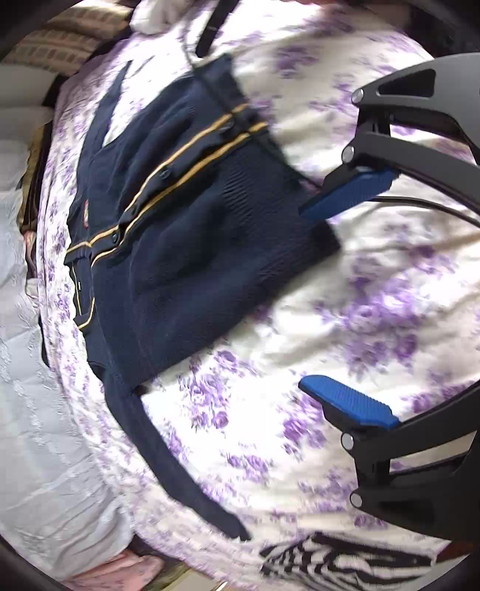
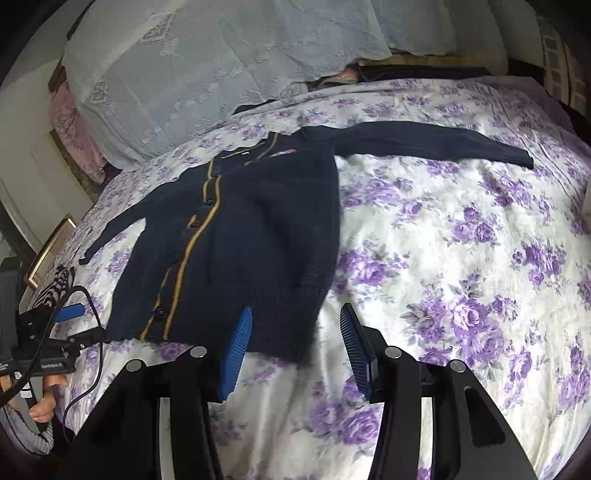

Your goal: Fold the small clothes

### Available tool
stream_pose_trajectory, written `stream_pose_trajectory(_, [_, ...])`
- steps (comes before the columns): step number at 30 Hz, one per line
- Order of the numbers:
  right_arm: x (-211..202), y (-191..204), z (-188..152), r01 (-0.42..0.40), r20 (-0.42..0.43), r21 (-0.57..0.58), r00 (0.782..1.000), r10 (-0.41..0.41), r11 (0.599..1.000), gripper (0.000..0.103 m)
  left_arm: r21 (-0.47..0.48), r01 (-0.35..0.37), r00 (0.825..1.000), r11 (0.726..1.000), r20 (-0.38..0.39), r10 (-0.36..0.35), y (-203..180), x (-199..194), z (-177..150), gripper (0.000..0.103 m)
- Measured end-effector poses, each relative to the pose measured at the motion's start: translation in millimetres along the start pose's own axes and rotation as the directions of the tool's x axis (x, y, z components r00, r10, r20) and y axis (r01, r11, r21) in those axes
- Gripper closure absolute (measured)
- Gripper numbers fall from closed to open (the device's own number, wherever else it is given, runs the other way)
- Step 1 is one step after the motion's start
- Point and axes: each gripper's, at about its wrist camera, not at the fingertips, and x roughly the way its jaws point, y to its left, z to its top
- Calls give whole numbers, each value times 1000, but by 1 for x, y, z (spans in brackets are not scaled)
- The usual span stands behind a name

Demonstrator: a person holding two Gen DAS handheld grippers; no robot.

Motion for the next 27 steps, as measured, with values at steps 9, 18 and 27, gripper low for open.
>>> stream_pose_trajectory(9, [-28,49,-4,-193,-1,-12,981,193,981,44,-50,251,959,967,-121,-256,-31,-28,-29,50])
stream_pose_trajectory(18, [-50,25,11,-163,67,89,985,157,983,37,228,188,959,955,165,-229,-138,-128,55,54])
stream_pose_trajectory(27, [-23,1,9,-214,15,228,976,217,950,36,95,339,920,936,176,-351,-124,-155,97,64])
